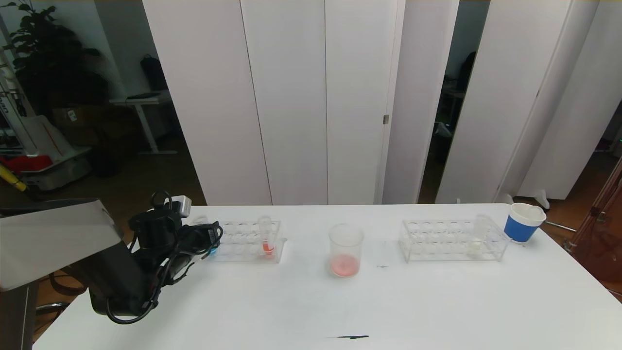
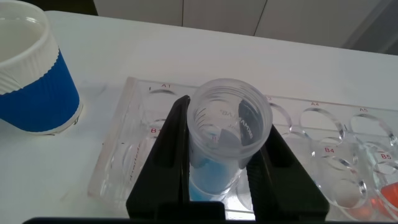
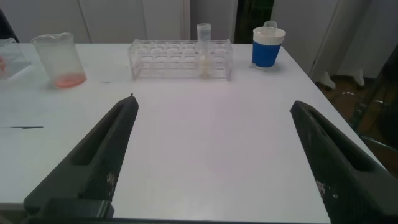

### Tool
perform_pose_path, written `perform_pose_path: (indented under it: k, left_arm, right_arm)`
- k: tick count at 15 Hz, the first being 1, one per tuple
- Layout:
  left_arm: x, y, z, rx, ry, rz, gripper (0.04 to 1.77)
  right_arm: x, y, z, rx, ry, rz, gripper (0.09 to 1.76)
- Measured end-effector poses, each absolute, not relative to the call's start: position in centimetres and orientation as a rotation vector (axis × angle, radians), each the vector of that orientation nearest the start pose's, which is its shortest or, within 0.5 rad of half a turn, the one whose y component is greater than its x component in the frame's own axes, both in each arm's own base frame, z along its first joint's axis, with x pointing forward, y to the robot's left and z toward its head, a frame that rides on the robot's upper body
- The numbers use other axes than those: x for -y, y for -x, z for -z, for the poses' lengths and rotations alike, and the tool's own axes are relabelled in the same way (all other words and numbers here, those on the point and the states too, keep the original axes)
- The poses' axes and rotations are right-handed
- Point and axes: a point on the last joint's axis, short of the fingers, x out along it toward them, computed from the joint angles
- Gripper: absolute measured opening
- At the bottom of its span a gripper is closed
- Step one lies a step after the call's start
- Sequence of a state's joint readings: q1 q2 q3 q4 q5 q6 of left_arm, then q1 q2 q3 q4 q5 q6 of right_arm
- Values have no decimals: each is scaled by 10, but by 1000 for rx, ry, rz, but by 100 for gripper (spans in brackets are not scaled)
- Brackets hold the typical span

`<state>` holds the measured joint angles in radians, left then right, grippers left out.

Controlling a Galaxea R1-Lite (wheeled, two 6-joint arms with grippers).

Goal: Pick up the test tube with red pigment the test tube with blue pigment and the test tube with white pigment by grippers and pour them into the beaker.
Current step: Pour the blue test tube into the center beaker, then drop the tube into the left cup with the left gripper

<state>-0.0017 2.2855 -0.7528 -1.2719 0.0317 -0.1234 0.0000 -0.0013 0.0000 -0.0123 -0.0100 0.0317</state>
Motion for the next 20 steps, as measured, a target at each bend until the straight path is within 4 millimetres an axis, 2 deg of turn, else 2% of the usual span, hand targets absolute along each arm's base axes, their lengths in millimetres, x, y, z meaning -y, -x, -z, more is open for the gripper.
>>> perform_pose_path:
  k: [7,10,16,20]
  left_arm:
    - [0,-377,-34,-248,117,-45,59]
    - [1,-375,-43,-227,114,-39,59]
    - [6,-363,-82,-172,114,-21,59]
    - [11,-350,-121,-136,103,11,59]
  right_arm:
    - [0,23,-77,14,-32,9,175]
    - [0,23,-77,14,-32,9,175]
    - [0,23,-77,14,-32,9,175]
    - [0,23,-77,14,-32,9,175]
